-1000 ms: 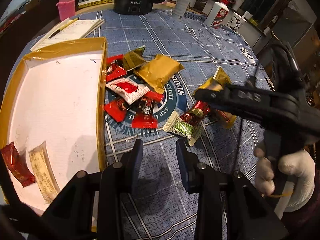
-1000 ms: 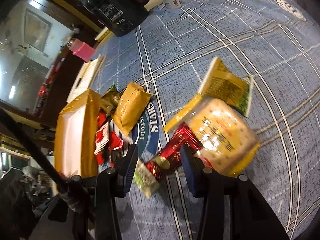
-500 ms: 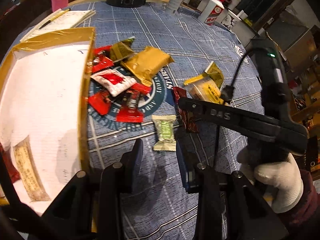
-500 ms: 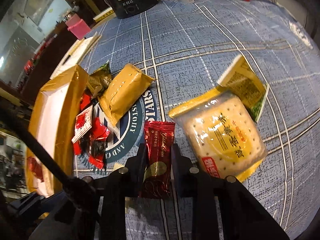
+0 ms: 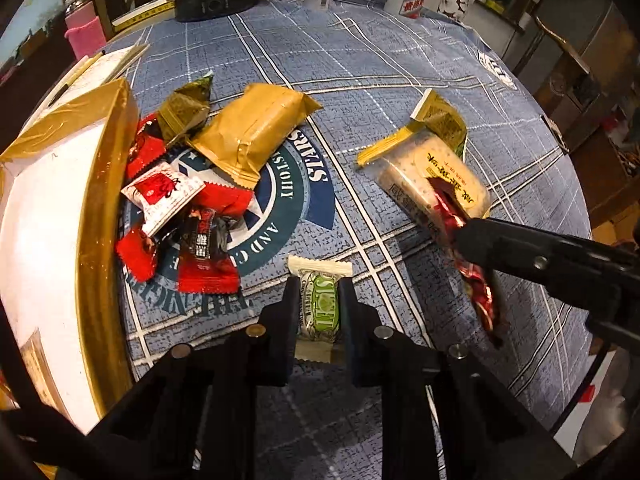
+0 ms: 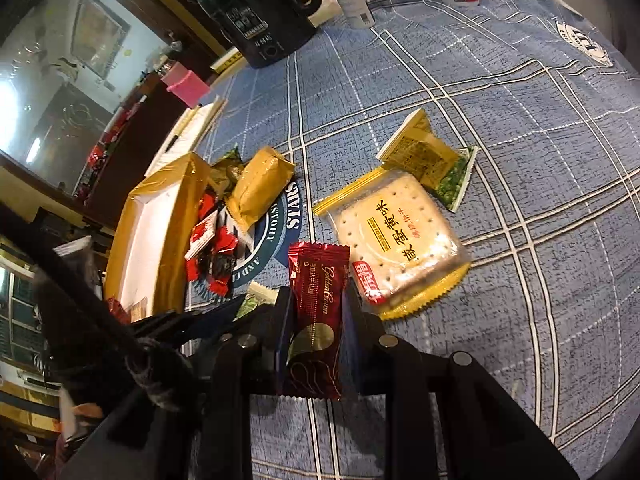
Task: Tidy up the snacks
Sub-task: 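Grasp a dark red chocolate bar with the right tool while the left grasps a green-wrapped snack, then carry both snacks into the white tray and open both tools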
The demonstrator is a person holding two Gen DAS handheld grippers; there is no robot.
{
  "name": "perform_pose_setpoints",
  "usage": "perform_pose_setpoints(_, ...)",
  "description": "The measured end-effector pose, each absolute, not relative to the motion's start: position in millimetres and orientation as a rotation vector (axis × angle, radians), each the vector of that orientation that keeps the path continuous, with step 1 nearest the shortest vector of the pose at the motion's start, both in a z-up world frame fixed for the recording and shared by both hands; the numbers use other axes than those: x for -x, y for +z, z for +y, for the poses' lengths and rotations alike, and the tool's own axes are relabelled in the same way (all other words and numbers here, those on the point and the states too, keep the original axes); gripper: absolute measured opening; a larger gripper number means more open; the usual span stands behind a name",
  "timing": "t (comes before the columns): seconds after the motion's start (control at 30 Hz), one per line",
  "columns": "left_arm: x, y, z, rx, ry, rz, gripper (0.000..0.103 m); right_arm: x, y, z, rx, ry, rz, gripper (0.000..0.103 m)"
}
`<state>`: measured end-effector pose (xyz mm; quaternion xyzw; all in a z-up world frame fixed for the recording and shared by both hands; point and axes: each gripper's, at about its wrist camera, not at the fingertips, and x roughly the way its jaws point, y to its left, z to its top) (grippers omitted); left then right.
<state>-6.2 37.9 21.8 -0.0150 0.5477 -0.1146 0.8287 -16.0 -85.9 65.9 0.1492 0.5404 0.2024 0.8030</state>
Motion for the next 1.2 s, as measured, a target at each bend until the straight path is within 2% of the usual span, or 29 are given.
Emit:
perform_pose_setpoints(0.3, 32.4, 66.8, 84.6, 0.227, -0.170, 1.060, 0.020, 18.4, 77.9, -75.2, -0.310, 0.516, 1.133, 0.023)
perform_pose_setpoints(0.5, 52.3, 91.2, 146.8, 0.230, -0.026, 1.014, 0.020, 17.7, 92.1, -28.0, -0.278, 0.629, 1.121, 0.023)
perform_pose_setpoints(0.87, 41.5, 63.8, 282.5, 0.272, 0.146, 1.059, 0.020, 11.6, 88.1, 125.6, -0.149, 0.828, 1.178, 0.023)
perform_pose_setpoints(1.2, 32.6, 36.2, 331.5, 0.323, 0.151, 1.109, 0.021, 7.9, 49.3, 220.3, 0.002, 0.813, 1.245, 0.024)
